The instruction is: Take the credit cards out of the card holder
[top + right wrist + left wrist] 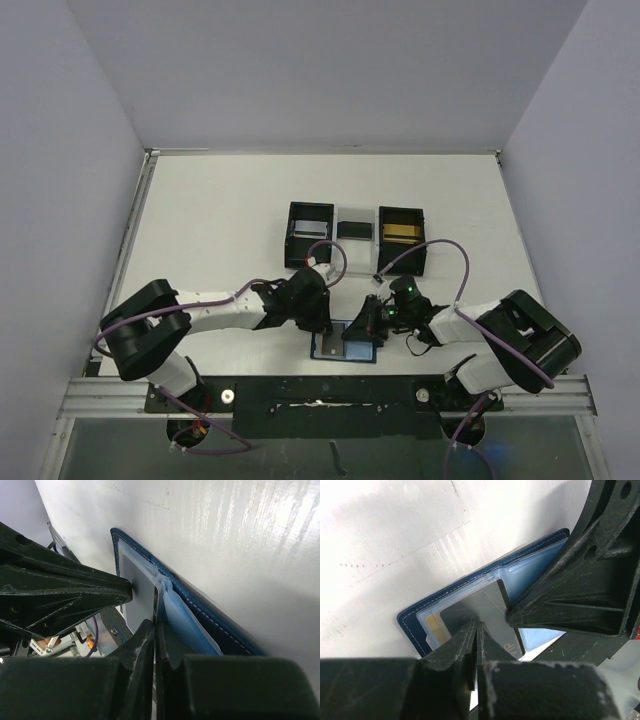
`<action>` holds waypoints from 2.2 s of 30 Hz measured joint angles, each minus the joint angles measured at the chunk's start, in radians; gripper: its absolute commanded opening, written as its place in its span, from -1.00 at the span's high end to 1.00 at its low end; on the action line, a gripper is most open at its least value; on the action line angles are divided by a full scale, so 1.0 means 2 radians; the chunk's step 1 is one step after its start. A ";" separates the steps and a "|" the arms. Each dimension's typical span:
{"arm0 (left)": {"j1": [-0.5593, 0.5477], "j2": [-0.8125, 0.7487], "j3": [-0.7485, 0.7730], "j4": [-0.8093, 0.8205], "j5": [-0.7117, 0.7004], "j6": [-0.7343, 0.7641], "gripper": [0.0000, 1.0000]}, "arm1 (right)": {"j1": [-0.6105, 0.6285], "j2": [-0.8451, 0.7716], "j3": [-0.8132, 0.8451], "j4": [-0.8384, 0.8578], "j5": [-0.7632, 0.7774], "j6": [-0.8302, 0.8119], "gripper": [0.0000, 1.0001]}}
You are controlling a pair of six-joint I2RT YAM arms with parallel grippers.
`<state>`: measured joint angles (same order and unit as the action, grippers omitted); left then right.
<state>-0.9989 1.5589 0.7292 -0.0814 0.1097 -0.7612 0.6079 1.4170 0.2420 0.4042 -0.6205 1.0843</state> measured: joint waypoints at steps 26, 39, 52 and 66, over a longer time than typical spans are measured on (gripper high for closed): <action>0.000 -0.013 -0.014 0.003 -0.002 -0.001 1.00 | -0.010 -0.026 -0.039 0.038 -0.010 0.019 1.00; 0.000 -0.025 -0.031 0.017 -0.002 -0.001 1.00 | -0.016 -0.052 -0.046 0.032 -0.018 0.020 0.47; 0.000 -0.026 -0.033 0.018 -0.003 -0.001 1.00 | 0.012 -0.004 -0.010 0.010 0.000 0.016 0.94; -0.001 -0.032 -0.043 0.027 -0.007 -0.007 1.00 | -0.014 0.002 -0.038 0.065 -0.028 0.013 1.00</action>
<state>-1.0008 1.4948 0.6437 -0.0284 0.0952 -0.7750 0.5804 1.4204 0.1654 0.5343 -0.6762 1.1103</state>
